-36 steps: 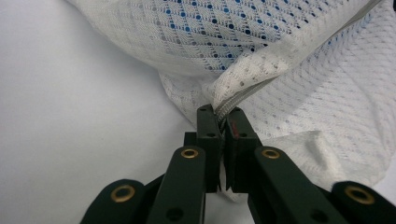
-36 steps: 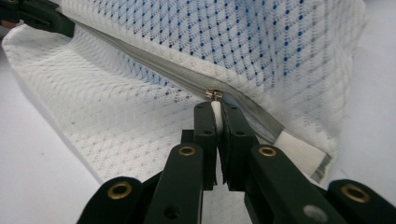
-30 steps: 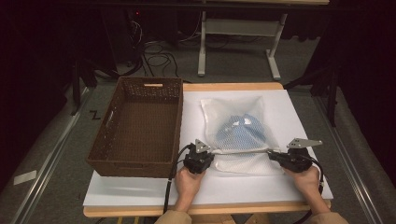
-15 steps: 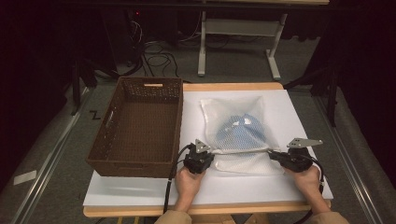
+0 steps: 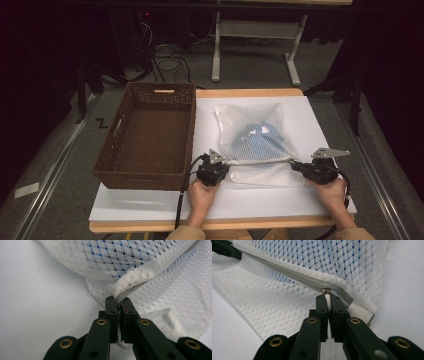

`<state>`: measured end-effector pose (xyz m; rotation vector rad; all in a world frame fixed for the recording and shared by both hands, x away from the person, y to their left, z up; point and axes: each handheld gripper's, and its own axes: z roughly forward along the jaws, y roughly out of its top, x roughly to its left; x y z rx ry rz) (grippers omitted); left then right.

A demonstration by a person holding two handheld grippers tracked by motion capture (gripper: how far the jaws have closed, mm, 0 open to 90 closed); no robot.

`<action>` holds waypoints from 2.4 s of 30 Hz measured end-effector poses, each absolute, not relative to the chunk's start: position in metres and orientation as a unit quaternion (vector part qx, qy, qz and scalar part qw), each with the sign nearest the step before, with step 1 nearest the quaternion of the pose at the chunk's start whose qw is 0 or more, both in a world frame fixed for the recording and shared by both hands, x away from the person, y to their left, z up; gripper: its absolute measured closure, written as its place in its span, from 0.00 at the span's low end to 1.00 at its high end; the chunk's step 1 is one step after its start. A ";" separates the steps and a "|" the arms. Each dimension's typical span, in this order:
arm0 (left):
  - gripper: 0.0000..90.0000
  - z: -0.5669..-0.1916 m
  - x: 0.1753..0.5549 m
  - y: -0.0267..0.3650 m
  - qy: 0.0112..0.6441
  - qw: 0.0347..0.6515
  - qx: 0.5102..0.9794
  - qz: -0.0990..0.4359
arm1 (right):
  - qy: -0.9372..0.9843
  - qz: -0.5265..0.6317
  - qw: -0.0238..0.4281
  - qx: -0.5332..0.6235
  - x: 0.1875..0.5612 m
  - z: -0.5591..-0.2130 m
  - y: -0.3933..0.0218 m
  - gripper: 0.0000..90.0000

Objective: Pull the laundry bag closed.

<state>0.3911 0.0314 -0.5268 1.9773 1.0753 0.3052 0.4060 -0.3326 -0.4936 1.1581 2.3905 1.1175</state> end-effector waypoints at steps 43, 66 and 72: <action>0.96 -0.527 0.391 0.032 0.434 0.422 0.786 0.125 | 0.802 0.373 0.146 0.442 0.412 -0.497 -0.353 0.97; 0.96 -0.526 0.390 0.034 0.435 0.430 0.781 0.125 | 0.803 0.363 0.155 0.447 0.413 -0.500 -0.356 0.97; 0.95 -0.526 0.390 0.033 0.431 0.429 0.784 0.127 | 0.797 0.370 0.148 0.454 0.415 -0.501 -0.357 0.96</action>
